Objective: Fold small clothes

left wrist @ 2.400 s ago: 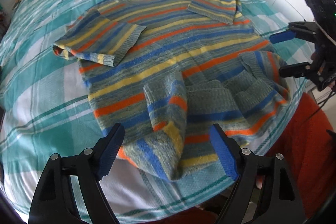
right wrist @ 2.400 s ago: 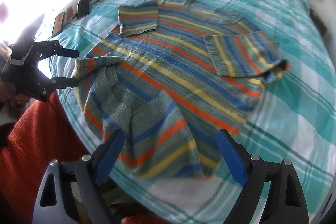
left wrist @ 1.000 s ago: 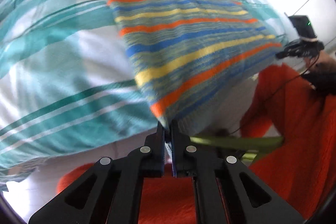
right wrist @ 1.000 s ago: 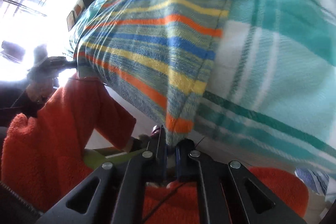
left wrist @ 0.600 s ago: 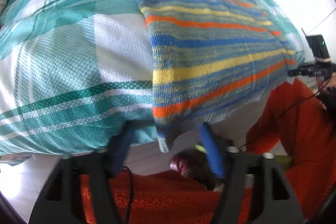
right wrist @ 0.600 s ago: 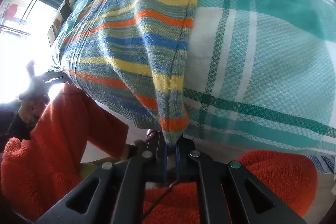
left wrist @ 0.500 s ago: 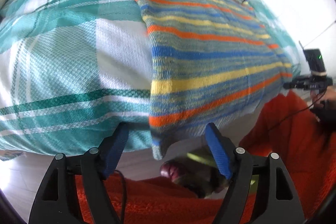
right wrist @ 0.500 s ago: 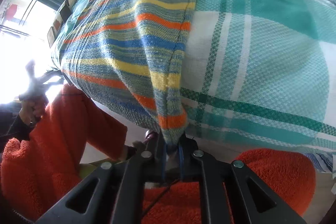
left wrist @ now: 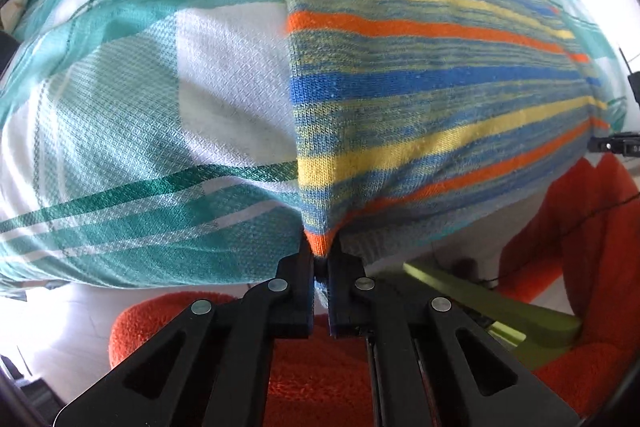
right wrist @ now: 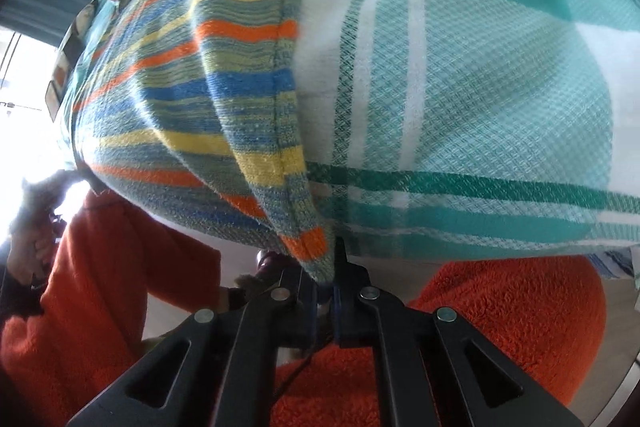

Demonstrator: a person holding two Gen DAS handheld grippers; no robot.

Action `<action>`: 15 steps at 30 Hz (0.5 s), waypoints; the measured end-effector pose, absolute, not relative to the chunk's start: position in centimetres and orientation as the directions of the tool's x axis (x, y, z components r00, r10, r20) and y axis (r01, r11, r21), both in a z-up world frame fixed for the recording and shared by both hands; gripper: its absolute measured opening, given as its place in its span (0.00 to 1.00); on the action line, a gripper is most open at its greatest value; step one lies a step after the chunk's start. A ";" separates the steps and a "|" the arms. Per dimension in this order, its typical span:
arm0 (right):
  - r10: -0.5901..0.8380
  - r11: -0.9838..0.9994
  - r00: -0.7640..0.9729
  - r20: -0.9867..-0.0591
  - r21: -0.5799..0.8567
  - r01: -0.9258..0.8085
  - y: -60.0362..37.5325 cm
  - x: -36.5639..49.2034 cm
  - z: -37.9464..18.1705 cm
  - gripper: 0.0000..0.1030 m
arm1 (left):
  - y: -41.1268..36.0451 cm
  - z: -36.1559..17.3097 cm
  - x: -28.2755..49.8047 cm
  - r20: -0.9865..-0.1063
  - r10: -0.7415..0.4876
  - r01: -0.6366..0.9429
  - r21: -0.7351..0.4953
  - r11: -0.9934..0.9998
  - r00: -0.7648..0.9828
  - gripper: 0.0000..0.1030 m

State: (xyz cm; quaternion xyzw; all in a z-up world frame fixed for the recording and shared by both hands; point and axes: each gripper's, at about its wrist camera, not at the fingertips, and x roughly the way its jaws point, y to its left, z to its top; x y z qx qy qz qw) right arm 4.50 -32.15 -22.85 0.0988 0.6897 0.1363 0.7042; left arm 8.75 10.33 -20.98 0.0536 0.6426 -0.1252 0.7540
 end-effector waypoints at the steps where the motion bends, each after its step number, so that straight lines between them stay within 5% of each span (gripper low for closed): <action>1: 0.330 0.943 0.007 -0.944 0.330 -0.036 -32.4 4.5 -23.2 0.04 | 10.2 -21.4 8.9 -0.984 -0.116 0.247 -0.080 0.966 0.135 0.02; 5: 0.290 0.957 0.000 -0.957 0.290 0.013 -33.3 4.6 -24.6 0.03 | 9.1 -22.0 10.1 -0.984 -0.117 0.216 -0.086 0.973 0.134 0.03; 7: 0.324 0.946 0.012 -0.946 0.324 0.017 -33.5 4.4 -24.5 0.04 | 8.4 -21.5 9.8 -0.984 -0.115 0.240 -0.080 0.968 0.137 0.12; 9: 0.335 0.942 0.019 -0.942 0.335 -0.024 -33.2 3.9 -23.2 0.12 | 7.9 -20.8 9.1 -0.988 -0.102 0.246 -0.070 0.967 0.119 0.23; 11: 0.331 0.943 0.020 -0.944 0.330 -0.043 -33.4 3.1 -21.5 0.35 | 8.9 -18.9 7.3 -0.988 -0.055 0.251 -0.017 0.968 0.144 0.37; 15: 0.314 0.949 0.158 -0.936 0.307 -0.071 -35.6 1.8 -15.5 0.36 | 11.1 -13.7 6.5 -0.964 -0.084 0.203 -0.033 0.979 0.252 0.36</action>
